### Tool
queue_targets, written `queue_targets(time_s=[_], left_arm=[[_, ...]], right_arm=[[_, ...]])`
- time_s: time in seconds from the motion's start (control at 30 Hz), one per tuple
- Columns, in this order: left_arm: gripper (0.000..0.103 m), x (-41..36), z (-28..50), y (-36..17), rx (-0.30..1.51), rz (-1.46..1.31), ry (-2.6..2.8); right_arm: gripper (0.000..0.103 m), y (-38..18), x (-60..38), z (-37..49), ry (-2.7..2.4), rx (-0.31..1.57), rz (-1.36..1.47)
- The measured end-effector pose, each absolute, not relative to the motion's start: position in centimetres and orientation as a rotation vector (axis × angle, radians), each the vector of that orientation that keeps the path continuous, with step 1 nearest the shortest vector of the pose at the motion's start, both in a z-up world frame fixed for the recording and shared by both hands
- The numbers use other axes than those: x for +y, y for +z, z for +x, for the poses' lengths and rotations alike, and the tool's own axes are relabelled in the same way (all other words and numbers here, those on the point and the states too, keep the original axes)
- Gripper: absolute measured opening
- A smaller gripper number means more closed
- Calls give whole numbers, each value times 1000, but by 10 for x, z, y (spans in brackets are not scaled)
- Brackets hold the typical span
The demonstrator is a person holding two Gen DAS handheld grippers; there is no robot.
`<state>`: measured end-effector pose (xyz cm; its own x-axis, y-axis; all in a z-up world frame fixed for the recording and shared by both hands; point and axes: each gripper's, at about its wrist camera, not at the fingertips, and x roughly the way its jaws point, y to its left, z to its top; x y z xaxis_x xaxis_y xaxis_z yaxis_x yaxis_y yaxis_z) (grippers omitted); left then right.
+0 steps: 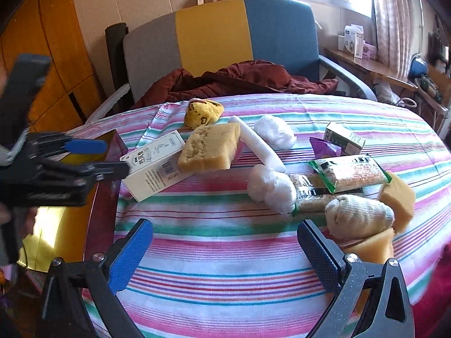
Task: Organize objects
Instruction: 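Grasp the white printed box with the left tool while the right grasps a yellow sponge, then carry box and sponge over the gold tray and open both tools to drop them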
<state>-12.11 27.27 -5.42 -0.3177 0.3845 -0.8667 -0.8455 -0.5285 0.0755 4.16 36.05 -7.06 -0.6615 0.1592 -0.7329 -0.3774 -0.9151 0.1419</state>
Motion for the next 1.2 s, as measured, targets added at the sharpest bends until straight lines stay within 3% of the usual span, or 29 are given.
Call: queue_targets(time_s=[0.23,0.33,0.4,0.83,0.9,1.0,1.2], left_arm=[[67,294,-142,-85,749,-1126,1852],[52,291,-146,-93,686,-1161,1818],[52,287,-141,-93,664,-1143,1818],[51,211,-109,-24,363,-1039,1992],[52,197,-105,-18,309,-1041,2005],[52,181,-101,-16,254,-1054,2018],[52,148,-85,-20,164,-1087,2048]], right_arm=[[103,-76,368,32,2598,431,-1123],[103,-76,371,28,2600,432,-1125],[103,-75,373,25,2605,437,-1123],[94,-70,382,-38,2599,443,-1149],[88,-79,383,-54,2577,416,-1185],[58,-92,387,-67,2575,471,-1255],[55,-81,384,-35,2600,480,-1242]])
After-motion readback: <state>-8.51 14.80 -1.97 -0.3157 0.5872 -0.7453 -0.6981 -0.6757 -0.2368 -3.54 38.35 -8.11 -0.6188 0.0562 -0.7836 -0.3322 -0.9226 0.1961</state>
